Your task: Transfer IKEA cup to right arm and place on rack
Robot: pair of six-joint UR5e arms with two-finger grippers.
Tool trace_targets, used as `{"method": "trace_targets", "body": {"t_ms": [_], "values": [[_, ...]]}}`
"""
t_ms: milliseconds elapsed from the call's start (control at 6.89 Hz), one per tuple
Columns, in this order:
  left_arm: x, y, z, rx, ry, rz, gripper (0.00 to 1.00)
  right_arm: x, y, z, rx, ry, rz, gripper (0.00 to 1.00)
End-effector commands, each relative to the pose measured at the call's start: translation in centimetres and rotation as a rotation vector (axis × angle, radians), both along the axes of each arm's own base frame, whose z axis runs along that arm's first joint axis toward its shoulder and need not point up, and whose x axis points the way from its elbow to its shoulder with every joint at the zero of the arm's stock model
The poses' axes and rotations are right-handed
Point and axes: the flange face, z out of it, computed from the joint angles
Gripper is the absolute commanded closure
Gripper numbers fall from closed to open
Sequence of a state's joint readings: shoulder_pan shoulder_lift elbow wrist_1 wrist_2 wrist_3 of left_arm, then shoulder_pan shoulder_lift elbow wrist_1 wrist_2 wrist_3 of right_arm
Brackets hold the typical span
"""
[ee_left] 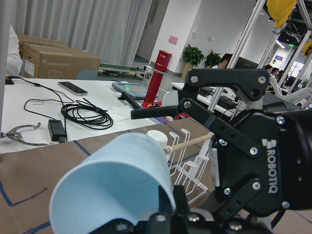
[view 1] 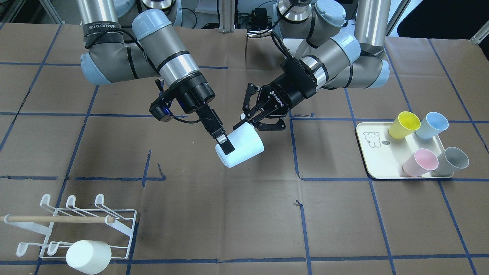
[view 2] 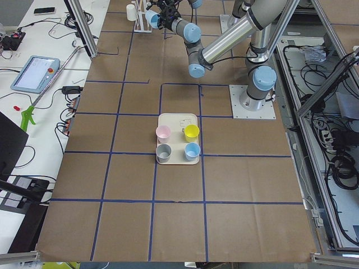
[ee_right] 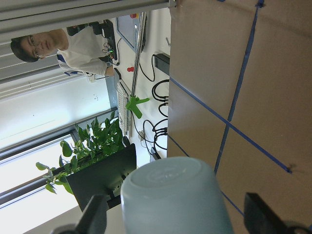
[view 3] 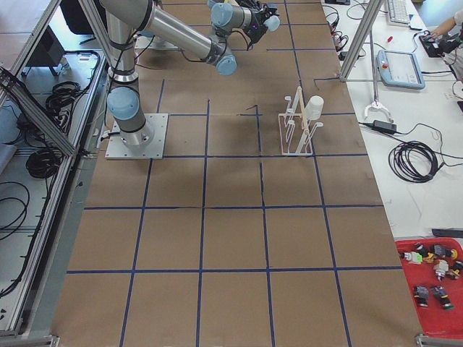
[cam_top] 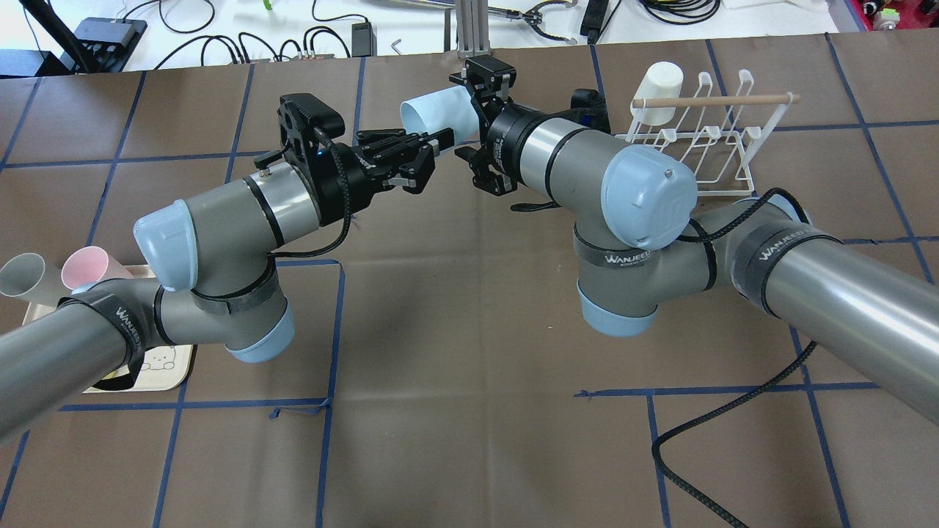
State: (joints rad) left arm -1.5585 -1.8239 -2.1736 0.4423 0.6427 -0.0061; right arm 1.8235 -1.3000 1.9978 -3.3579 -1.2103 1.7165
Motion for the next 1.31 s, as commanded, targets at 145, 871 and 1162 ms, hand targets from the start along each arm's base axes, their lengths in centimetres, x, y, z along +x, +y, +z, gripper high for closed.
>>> {"method": "trace_targets", "body": {"t_ms": [145,871,1162], "values": [[0.0,0.0,0.0,-0.001,0.0,0.0,0.95,0.3,0.1,0.1,-0.004,0.0,0.007,0.05],[0.0,-0.1,0.0,0.002,0.0,0.002,0.94,1.2,-0.5,-0.4,0.001,0.016,0.03,0.32],[0.0,-0.1,0.1,0.002,0.0,0.002,0.92,1.2,-0.5,-0.3,-0.025,0.047,0.05,0.58]]}}
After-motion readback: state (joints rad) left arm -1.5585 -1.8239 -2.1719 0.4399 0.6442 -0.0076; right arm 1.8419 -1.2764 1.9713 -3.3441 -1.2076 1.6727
